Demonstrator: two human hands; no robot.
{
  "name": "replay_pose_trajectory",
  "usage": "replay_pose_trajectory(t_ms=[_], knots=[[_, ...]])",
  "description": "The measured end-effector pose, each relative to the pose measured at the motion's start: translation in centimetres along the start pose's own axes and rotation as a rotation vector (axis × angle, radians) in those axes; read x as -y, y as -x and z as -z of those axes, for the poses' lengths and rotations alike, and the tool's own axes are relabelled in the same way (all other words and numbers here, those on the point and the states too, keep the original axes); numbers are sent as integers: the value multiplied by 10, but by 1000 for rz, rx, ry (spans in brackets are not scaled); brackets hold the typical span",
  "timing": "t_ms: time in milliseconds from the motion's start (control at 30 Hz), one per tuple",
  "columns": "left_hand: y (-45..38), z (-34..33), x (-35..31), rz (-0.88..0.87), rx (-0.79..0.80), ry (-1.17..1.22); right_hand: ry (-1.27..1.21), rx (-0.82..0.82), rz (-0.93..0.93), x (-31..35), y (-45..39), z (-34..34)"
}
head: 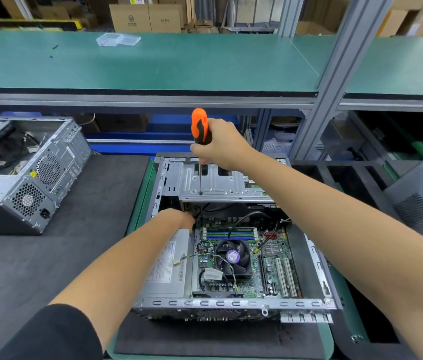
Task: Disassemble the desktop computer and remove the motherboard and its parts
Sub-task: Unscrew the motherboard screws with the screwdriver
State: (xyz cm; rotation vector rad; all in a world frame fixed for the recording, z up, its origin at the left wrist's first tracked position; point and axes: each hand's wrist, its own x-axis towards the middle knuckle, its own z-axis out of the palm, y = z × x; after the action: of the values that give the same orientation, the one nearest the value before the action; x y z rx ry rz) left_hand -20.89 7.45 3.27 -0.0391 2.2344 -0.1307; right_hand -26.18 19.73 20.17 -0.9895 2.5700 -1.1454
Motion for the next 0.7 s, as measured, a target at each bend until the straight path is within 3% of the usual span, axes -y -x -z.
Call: replay_pose_trajectory(t_ms=[233,300,400,467,567,700], knots=[[57,22,-2,-202,-127,177,84,112,-62,21,-9,7],[79,34,6,-245,-79,256,123,153,-78,26,-12,8],[113,56,32,-322,51,588,144,187,-82,27,-12,12],[130,70,54,-342,-128,700,169,202,-75,27,-11,14],[133,80,65,-306,-602,781,163,168,-95,27,-11,16],[109,73,40,-427,-633,819,179,116,-114,24,-11,19]])
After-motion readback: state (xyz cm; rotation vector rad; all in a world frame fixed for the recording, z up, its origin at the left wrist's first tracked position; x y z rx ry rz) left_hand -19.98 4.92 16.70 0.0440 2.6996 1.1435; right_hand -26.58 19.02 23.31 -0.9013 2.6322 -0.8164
